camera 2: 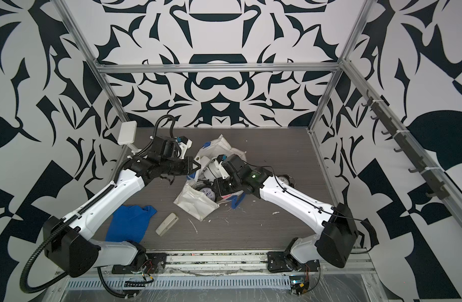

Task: Take the alarm clock out of the canvas bag
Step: Pick up the alarm from the canvas bag.

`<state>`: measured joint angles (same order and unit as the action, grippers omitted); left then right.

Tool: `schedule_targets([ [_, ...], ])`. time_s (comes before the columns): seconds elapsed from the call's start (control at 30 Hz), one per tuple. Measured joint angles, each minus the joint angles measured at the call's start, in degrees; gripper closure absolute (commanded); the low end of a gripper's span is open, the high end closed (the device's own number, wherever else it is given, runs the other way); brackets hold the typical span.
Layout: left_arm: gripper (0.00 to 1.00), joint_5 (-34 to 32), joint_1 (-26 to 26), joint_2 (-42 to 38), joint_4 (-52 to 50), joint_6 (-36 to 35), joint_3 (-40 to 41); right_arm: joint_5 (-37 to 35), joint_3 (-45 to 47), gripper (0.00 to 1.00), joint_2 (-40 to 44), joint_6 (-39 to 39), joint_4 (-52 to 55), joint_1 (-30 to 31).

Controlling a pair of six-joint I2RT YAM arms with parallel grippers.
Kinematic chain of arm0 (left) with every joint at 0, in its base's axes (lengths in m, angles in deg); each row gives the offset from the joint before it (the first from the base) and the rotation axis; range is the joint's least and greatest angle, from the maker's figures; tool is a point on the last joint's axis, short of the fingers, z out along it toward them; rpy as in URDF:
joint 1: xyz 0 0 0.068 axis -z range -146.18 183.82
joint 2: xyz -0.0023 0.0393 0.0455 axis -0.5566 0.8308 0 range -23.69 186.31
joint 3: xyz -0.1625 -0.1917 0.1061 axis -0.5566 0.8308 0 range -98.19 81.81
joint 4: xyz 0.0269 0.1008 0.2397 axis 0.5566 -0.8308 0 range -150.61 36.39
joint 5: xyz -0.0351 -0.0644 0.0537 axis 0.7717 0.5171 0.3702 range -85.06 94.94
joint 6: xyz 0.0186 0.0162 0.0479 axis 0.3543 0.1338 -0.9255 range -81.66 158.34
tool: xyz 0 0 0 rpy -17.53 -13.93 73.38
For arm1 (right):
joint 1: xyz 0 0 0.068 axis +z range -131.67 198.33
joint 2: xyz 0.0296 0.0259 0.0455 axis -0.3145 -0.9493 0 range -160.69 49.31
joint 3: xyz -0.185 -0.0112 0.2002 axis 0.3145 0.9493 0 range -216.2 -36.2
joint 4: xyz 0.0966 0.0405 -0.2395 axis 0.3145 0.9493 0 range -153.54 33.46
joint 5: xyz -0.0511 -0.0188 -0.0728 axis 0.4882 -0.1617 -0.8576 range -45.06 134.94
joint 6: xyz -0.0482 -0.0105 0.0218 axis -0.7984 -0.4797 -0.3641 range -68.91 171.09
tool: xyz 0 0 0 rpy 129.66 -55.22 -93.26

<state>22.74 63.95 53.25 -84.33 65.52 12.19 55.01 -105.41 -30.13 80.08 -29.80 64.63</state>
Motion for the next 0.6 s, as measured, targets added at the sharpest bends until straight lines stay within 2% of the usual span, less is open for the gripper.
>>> schedule_targets([
  [0.3,1.00,-5.8,4.0,-1.6,0.0,-1.3,-0.3,-12.3,-1.3,0.44,6.1,0.5,5.7,-0.2],
  [0.6,1.00,-7.5,5.5,-1.4,1.1,-1.8,-0.1,-14.1,5.6,0.41,7.1,5.0,6.3,-1.7],
])
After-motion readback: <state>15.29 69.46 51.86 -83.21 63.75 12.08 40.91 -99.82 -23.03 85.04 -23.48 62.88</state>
